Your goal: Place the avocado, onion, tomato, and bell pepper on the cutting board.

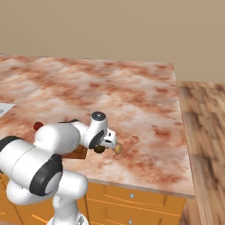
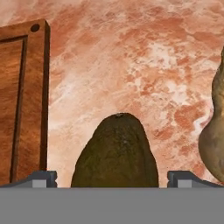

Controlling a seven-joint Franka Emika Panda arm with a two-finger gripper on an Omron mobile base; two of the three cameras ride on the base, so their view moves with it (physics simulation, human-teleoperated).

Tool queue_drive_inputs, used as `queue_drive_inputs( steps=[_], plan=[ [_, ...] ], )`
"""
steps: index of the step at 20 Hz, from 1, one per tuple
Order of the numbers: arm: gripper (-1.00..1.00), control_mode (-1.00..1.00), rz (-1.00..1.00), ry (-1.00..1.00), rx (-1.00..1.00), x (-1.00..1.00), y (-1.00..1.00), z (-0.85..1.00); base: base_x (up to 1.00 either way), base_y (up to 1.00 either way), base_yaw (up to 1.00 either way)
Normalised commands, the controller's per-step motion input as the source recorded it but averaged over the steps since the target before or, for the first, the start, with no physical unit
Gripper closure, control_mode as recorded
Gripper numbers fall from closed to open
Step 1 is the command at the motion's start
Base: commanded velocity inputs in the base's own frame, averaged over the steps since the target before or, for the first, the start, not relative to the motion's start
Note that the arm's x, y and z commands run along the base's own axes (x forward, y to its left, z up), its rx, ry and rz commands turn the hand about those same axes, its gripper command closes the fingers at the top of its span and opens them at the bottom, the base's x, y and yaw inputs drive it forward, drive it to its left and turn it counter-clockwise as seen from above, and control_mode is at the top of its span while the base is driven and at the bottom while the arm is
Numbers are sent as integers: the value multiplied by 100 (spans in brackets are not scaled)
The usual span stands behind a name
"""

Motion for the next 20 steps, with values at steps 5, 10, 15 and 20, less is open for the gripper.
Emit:
queue_drive_inputs(
  steps=[5,10,15,20],
  plan=[
    [100,-100,8,0,-1,12,0,-22,0,0,0],
    [100,-100,5,0,-9,-10,-14,-10,0,0,0],
    [100,-100,5,0,-2,-19,2,32,0,0,0],
    [100,-100,11,2,4,-7,48,55,0,0,0]
  ],
)
